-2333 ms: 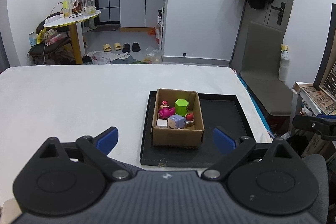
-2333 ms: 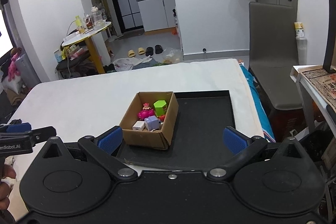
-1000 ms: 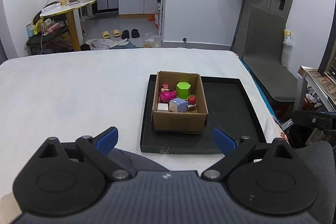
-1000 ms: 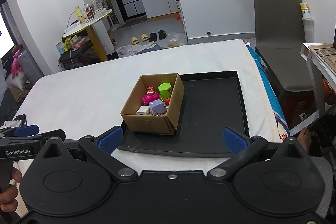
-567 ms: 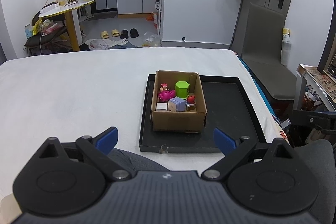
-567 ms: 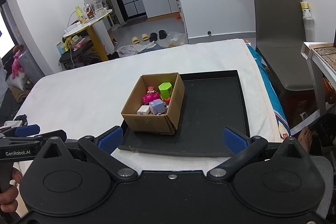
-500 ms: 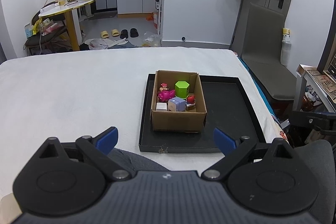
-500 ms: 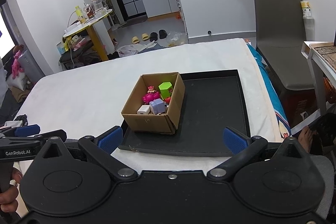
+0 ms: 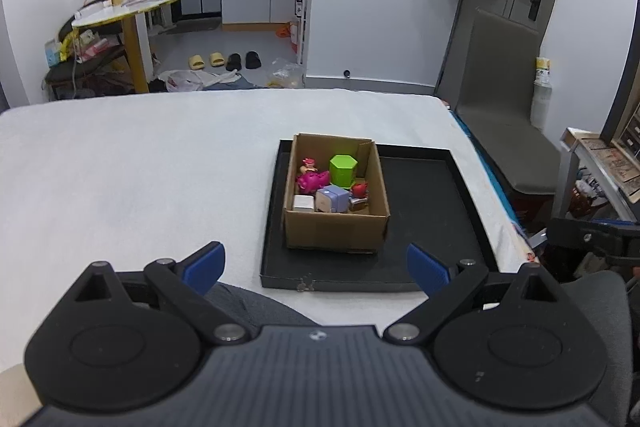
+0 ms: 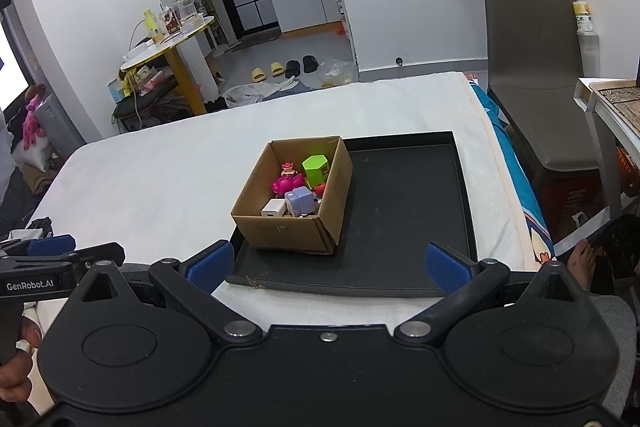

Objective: Organize rigid objects

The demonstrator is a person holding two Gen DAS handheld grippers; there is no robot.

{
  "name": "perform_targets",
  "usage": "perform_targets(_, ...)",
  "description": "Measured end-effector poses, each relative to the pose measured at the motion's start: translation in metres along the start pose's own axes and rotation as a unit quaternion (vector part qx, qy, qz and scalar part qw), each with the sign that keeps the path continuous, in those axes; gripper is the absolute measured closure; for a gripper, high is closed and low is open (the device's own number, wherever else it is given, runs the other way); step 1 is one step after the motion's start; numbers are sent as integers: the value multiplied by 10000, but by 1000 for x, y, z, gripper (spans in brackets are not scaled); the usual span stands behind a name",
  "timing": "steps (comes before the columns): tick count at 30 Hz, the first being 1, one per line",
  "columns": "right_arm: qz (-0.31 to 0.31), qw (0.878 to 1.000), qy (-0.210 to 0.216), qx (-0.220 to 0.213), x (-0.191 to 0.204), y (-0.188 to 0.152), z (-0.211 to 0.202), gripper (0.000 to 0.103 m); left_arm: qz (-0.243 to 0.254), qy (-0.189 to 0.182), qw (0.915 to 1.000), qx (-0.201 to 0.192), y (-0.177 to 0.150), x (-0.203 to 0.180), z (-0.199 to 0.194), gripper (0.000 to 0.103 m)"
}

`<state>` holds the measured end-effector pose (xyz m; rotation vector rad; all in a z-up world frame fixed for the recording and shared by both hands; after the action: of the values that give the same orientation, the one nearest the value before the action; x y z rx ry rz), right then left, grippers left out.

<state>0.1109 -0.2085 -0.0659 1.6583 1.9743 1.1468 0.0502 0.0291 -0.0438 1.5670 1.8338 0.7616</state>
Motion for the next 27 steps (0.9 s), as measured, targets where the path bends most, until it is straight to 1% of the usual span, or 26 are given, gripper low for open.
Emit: perform_targets(27,-16,10000,-19,7,-2,-1,-2,0,47,31,10000,-10,0,-2,-2,6)
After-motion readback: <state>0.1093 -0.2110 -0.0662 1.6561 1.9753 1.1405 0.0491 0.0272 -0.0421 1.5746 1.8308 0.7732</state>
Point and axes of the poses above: each gripper's, at about its wrist camera, not at the fingertips, and z roughly the way its jaws point, x to its left, y to its top, the point moved 8 cm from there along z, roughly the way its jaws point, and after that the axes turned 4 degrees about -x, right-handed, at the moved point
